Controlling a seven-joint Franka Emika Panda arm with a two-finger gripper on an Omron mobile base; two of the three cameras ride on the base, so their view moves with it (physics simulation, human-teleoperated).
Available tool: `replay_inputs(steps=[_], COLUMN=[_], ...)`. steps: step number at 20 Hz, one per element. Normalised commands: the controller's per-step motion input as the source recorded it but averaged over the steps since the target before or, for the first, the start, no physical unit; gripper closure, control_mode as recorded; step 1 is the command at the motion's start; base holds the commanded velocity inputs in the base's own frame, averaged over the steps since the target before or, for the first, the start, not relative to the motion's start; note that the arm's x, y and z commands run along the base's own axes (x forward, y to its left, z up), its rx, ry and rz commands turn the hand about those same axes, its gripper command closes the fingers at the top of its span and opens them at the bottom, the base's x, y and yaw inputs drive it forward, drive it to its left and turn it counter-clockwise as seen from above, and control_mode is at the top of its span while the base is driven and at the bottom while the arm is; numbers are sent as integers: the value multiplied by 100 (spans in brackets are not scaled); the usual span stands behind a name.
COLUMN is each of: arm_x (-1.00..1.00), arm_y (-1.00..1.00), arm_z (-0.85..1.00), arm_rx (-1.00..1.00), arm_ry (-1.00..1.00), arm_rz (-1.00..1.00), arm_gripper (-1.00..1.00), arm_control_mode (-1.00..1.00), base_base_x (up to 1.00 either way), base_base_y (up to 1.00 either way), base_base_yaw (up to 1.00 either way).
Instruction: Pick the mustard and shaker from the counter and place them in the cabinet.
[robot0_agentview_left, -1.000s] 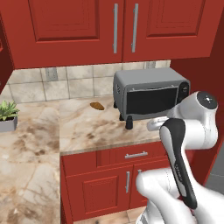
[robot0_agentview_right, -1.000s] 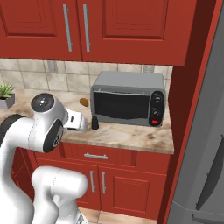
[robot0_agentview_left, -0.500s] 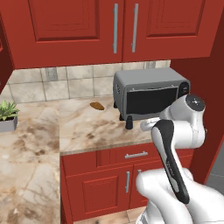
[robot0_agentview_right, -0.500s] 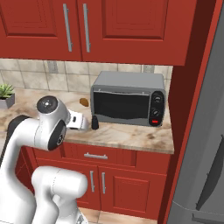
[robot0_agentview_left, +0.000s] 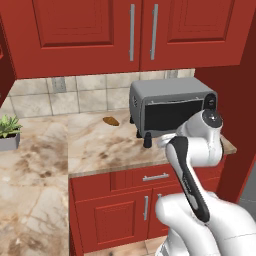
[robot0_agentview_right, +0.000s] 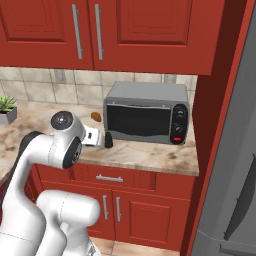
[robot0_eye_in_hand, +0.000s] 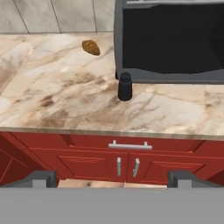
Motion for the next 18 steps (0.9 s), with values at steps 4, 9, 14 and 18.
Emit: replay_inputs(steps=[4, 9, 14, 18], arm_x=[42, 41, 46, 46], arm_y=[0, 0, 0, 0], arm_z=[-21, -30, -29, -11], arm_rx=[0, 0, 0, 0], arm_ry=[0, 0, 1, 0], arm_rz=[0, 0, 0, 0], arm_gripper=[-100, -100, -100, -100], arm_control_mode=[-100, -100, -100, -100], base_base_x=[0, 0, 0, 0], base_base_y=[0, 0, 0, 0], base_base_yaw=[0, 0, 0, 0])
